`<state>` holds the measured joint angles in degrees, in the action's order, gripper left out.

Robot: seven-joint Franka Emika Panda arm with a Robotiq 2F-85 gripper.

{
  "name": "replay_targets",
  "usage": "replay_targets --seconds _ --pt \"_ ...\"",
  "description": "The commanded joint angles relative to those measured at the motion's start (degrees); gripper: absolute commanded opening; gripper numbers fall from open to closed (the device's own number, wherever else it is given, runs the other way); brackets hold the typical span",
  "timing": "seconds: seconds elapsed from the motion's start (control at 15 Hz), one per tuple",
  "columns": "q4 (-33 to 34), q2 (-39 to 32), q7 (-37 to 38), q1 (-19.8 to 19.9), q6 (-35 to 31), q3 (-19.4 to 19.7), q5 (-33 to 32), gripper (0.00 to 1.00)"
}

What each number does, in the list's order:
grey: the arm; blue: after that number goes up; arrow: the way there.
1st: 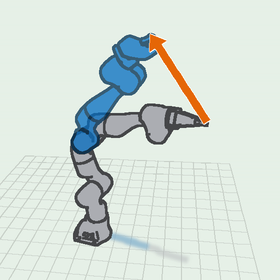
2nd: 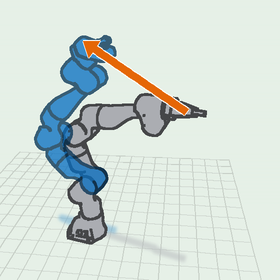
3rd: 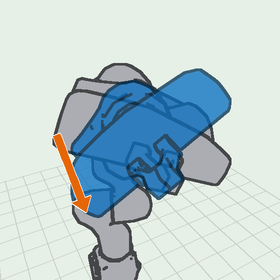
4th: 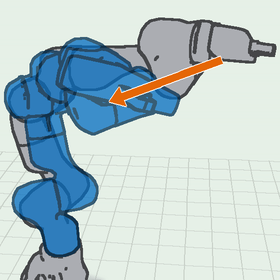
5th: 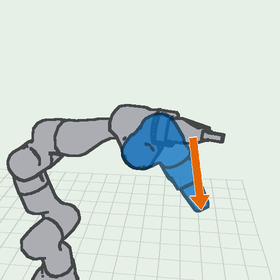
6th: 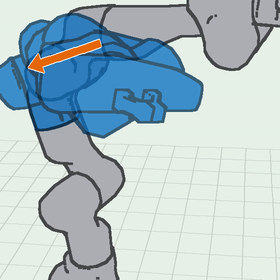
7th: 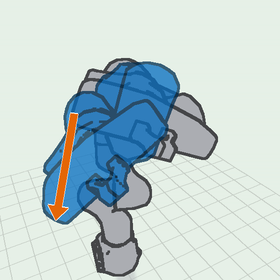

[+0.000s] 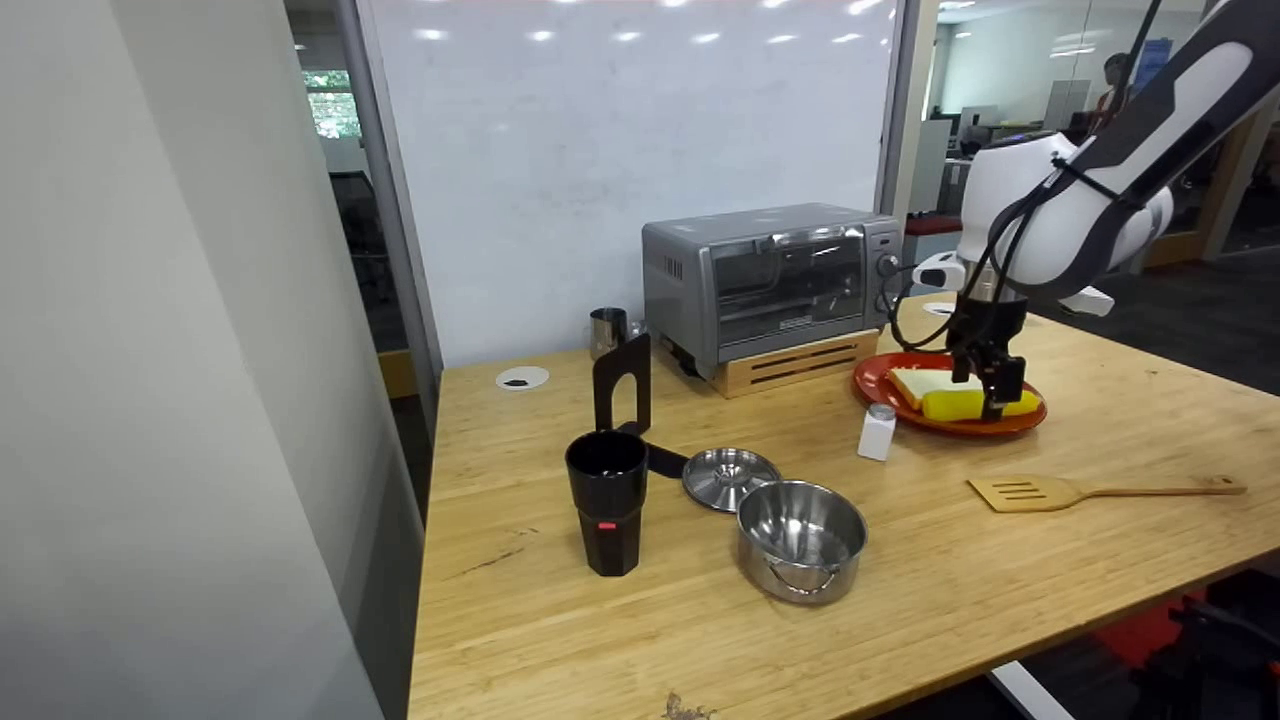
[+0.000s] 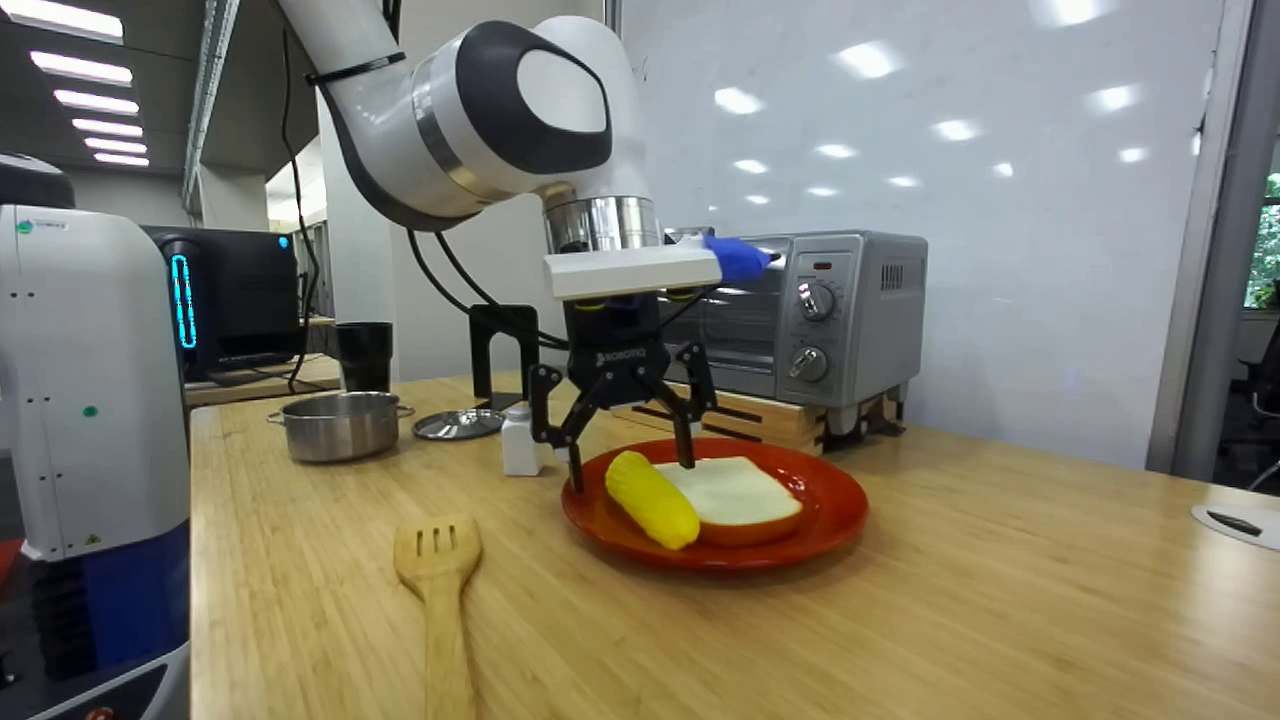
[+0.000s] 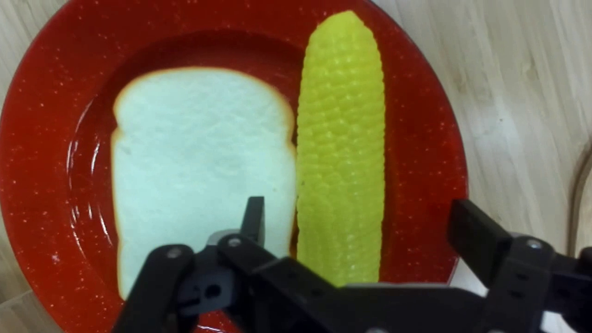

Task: Put the yellow object into the silver pot.

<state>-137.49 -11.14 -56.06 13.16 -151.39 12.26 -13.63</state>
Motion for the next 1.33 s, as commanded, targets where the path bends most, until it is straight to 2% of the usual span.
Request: replay_targets --seconds 0.0,0.47,0.67,0.8,0.93,1.13,1.27 --pt "-2.00 -0.04 -4.65 2.48 -3.53 -1.49 2.42 0.72" --pt "-4.43 1.84 -6.54 1.29 -5.66 -1.68 1.12 0.24" --pt "-5.27 4.25 -4.52 -0.64 -4.06 -2.08 -2.01 0.20" --pt "-6.14 6.76 -2.75 -2.48 -3.28 -2.45 -5.34 0.13" --pt "-7.15 10.10 0.63 -4.73 -1.79 -2.97 -10.71 0.13" --pt "-8.03 14.65 5.34 -7.34 0.86 -5.23 -16.75 0.09" --pt "-8.11 17.29 5.79 -9.06 3.68 -7.36 -17.63 0.09"
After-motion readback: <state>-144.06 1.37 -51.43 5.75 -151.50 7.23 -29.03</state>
